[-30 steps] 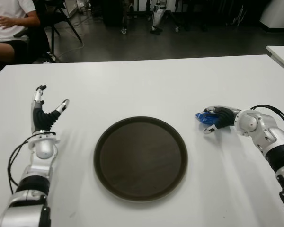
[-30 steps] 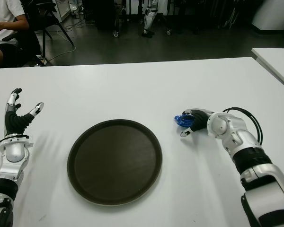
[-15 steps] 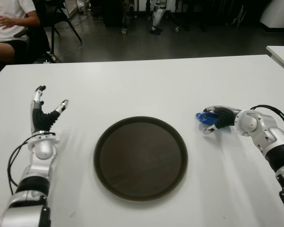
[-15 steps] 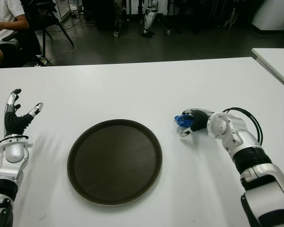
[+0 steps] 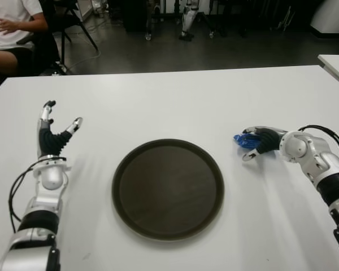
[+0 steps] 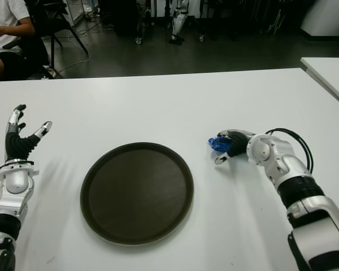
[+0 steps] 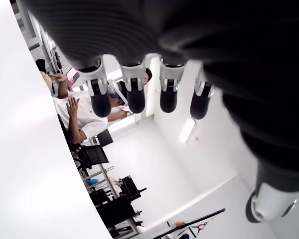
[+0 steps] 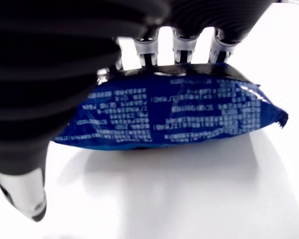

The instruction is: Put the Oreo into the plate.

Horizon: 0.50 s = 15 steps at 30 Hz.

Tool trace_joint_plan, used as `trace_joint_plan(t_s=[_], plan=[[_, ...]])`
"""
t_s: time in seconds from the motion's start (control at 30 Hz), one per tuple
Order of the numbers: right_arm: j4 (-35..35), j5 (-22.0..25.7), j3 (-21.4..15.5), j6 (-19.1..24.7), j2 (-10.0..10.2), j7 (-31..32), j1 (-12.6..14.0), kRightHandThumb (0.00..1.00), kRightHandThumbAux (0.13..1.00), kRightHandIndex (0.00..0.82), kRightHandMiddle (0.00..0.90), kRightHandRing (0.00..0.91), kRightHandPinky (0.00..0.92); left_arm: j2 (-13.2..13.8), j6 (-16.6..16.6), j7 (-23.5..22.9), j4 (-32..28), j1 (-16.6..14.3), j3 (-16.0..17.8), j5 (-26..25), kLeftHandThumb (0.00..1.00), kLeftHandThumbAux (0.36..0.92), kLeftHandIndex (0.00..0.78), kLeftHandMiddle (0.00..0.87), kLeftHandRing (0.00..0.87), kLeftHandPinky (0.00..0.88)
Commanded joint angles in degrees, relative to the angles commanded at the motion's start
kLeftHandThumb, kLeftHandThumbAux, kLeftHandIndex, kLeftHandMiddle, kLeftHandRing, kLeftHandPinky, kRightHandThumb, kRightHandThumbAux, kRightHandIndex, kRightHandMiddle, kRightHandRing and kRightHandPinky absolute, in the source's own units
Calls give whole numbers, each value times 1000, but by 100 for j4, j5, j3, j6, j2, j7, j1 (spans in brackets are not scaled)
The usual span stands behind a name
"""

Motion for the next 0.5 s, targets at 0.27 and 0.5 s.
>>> trace_joint_plan(t_s=[0.27, 0.5], plan=[[-241, 104, -77, 99, -71, 221, 73, 1, 687, 45, 91, 111, 123, -33, -12, -113, -56, 16, 34, -99, 0, 634, 53, 40, 25, 0], [-337, 125, -121, 279, -52, 218, 99, 0, 651, 182, 210, 210, 159, -11, 89, -81, -166, 68, 16, -56, 0, 627, 41, 28, 13, 0]])
